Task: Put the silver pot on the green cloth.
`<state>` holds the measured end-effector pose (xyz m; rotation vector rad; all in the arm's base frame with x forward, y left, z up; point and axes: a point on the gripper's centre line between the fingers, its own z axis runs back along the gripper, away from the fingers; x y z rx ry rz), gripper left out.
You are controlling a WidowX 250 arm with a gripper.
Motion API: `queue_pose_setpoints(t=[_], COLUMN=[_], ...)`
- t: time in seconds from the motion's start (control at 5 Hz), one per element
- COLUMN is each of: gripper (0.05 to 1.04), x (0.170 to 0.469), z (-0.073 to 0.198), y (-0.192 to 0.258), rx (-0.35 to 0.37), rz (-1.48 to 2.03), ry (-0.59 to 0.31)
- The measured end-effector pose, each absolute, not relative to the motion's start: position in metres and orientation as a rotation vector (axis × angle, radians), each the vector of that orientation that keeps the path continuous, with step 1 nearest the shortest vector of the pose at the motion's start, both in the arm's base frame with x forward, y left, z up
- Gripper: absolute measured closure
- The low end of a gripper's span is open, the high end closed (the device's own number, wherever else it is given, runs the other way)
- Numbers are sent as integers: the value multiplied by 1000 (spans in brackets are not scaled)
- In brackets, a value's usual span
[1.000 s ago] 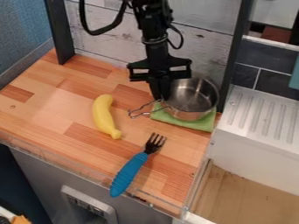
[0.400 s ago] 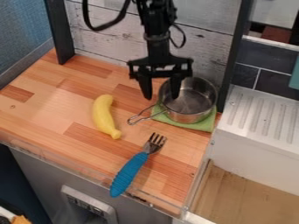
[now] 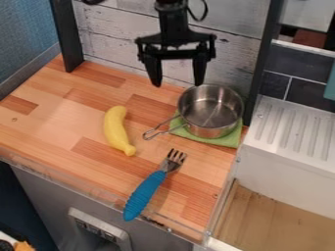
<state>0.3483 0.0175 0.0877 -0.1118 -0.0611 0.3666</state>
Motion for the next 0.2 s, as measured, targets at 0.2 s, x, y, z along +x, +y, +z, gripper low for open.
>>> queue_pose_setpoints(t=[0.2], gripper=[80], x=[349], z=[89], y=[20], rx=[-111], rz=[378], ry=[-70])
